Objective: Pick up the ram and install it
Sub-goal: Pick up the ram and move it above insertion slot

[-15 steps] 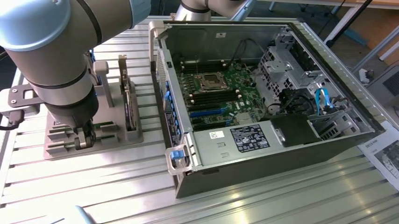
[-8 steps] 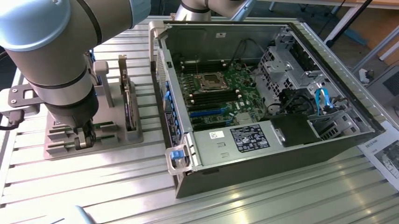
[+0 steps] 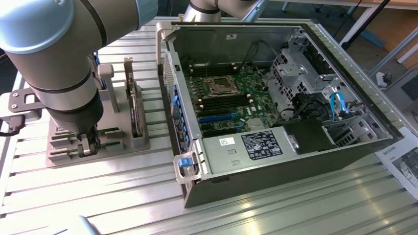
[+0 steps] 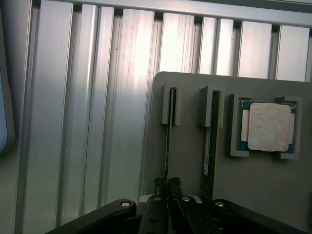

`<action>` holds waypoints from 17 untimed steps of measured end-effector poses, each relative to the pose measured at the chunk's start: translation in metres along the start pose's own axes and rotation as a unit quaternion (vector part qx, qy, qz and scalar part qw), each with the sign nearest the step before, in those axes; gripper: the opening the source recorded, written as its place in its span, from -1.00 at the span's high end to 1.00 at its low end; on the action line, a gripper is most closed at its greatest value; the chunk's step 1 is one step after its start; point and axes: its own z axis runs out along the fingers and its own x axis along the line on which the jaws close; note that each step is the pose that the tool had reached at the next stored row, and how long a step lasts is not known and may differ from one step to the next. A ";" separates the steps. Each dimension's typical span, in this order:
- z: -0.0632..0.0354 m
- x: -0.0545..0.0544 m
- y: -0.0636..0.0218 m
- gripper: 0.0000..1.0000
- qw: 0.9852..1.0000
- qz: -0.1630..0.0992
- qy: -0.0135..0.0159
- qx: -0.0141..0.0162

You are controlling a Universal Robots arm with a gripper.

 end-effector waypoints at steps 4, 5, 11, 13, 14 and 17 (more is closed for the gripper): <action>0.0000 0.000 0.0000 0.76 1.000 0.000 0.000 0.000; 0.0000 0.000 0.0000 0.76 1.000 0.000 0.000 0.000; 0.0000 0.000 0.0000 0.76 1.000 0.000 0.000 0.000; 0.0000 0.000 0.0000 0.76 1.000 0.000 0.000 0.000; 0.0000 0.000 0.0000 0.76 1.000 0.000 0.000 0.000; 0.0000 0.000 0.0000 0.76 1.000 0.013 0.000 0.000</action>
